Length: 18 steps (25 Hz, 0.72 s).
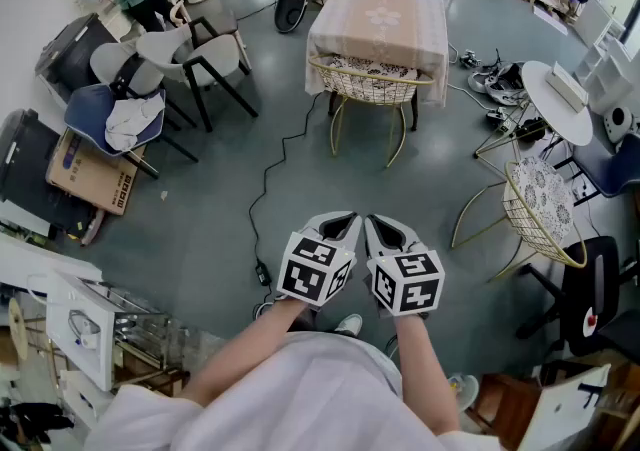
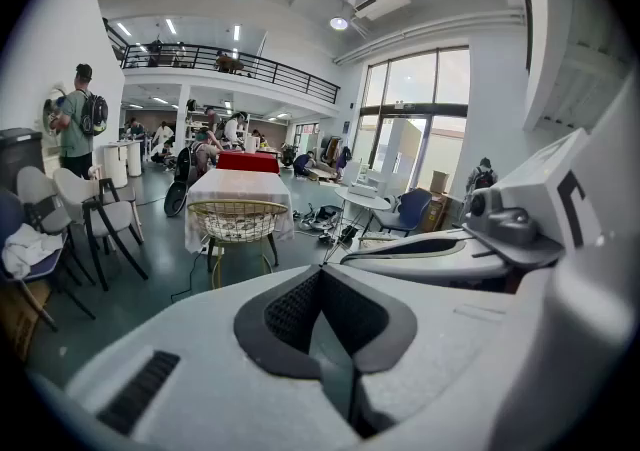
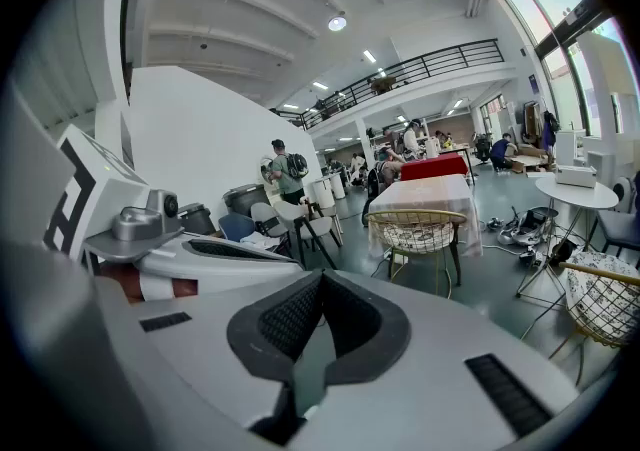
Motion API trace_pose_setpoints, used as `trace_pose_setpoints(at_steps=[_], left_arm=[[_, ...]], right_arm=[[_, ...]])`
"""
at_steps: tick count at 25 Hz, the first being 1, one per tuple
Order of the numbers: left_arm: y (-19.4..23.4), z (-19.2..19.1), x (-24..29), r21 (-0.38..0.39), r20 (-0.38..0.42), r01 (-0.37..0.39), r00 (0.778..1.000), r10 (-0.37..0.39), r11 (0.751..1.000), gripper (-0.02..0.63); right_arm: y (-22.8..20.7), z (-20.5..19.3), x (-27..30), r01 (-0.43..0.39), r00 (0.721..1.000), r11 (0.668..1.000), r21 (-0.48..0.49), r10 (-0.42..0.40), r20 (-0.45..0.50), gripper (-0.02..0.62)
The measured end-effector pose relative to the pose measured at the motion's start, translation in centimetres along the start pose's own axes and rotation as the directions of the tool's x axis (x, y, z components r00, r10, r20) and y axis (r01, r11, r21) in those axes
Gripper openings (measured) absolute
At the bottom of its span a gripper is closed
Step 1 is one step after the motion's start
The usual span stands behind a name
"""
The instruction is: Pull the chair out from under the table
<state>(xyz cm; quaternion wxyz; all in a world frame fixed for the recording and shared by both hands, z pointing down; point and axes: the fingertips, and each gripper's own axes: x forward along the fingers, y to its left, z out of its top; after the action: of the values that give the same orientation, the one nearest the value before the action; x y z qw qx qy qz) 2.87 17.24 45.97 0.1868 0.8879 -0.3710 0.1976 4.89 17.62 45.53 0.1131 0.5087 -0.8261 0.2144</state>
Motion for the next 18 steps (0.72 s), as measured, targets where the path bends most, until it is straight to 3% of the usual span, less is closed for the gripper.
trace_pose_setpoints(at_steps=[9,18], left_arm=[[-0.7,-0.5,0.4,-0.013,-0.032,-0.005,0.999,0.004,1.0,0.005],[0.4,0.5,1.5,-0.042,-0.03,0.07,0.997,-0.072,0.997,0.005]], right_arm=[[-0.6,-0.9,-0.7,-0.003,1.0,1.0,0.016,0.003,-0.019,0.002],[-1.7,-0.4,0.3,0.024,0.999,0.999,0.027,-0.023,-0.025,0.002]])
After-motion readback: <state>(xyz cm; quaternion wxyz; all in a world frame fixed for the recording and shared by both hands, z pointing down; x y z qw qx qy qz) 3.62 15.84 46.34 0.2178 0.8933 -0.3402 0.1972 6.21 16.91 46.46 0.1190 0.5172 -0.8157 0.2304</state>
